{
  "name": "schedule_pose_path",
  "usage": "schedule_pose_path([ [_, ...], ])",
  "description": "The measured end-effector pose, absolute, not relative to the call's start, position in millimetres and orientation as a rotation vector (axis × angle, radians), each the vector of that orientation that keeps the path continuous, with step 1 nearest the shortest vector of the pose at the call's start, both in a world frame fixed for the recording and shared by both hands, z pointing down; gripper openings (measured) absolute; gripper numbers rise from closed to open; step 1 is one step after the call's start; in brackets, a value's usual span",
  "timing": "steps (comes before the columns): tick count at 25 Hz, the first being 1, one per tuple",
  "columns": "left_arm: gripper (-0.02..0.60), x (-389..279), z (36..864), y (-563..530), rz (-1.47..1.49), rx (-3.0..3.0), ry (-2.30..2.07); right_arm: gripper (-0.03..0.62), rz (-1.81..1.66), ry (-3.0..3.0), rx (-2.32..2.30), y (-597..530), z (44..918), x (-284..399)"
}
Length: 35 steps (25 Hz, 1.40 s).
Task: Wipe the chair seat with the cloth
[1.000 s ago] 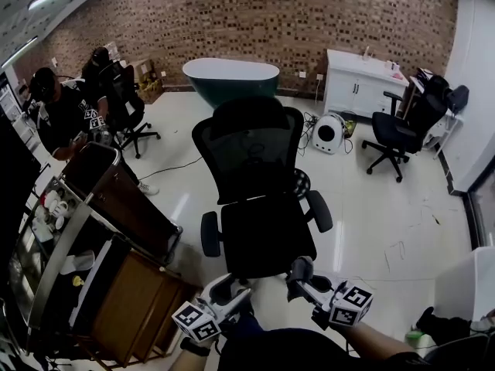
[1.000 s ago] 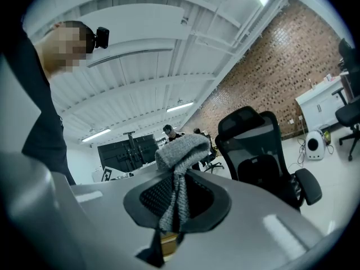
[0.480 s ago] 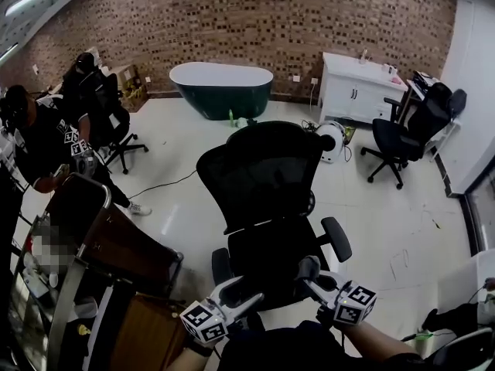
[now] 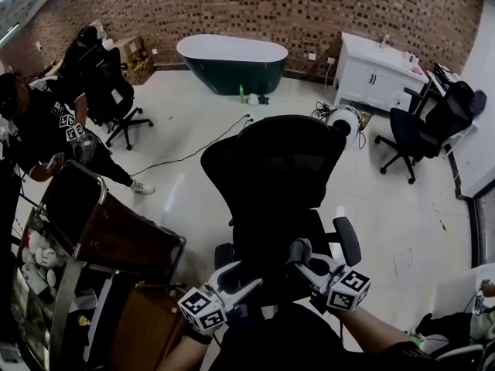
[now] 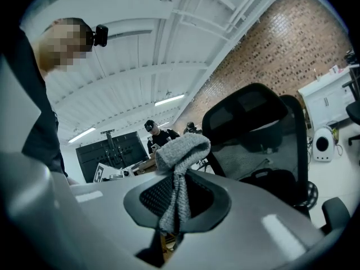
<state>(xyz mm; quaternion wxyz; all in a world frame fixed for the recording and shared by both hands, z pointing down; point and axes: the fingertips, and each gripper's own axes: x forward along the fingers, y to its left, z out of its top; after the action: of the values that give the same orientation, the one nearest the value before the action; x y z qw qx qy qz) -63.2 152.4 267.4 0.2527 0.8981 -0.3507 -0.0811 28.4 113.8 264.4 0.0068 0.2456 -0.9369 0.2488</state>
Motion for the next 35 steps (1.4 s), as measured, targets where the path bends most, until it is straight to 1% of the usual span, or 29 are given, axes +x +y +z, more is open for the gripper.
schedule_pose_path([
  [4,0.296,-64.4,282.9,128.8,-0.215,2.383,-1.013,0.032,0.766,-2.874,0.613,84.7,297.4,5.0],
  [9,0.296,-66.9,331.3,106.1,-0.187,2.283,-1.069,0.032,0.709,-2.756,0.407,55.4,379.3,-33.9],
  [13,0.296,-79.2,377.9,89.0,-0.16,2.196,-1.085,0.032,0.743,-2.608,0.284,27.0,474.6,-75.9],
  [17,0.296,-93.0,424.2,77.5,-0.151,2.136,-1.097,0.032,0.733,-2.431,0.233,5.1,588.3,-112.1],
  [20,0.296,-104.6,450.4,62.7,-0.168,2.117,-1.109,0.032,0.766,-2.293,0.254,-12.0,666.6,-130.4],
  [23,0.296,-104.5,473.9,49.0,-0.224,2.09,-1.096,0.032,0.693,-2.21,0.235,-25.4,729.8,-143.4],
  [27,0.296,-91.9,500.5,36.5,-0.244,2.089,-1.045,0.032,0.593,-2.21,0.185,-48.3,770.5,-177.6],
  [29,0.296,-88.2,511.4,34.3,-0.238,2.089,-1.032,0.032,0.491,-2.206,0.164,-56.9,789.8,-190.8],
  [32,0.296,-81.4,520.7,33.3,-0.225,2.095,-1.011,0.032,0.313,-2.179,0.117,-60.8,816.6,-195.5],
  [35,0.296,-74.4,526.2,34.2,-0.212,2.091,-0.991,0.031,0.317,-2.208,0.082,-59.7,825.2,-187.8],
])
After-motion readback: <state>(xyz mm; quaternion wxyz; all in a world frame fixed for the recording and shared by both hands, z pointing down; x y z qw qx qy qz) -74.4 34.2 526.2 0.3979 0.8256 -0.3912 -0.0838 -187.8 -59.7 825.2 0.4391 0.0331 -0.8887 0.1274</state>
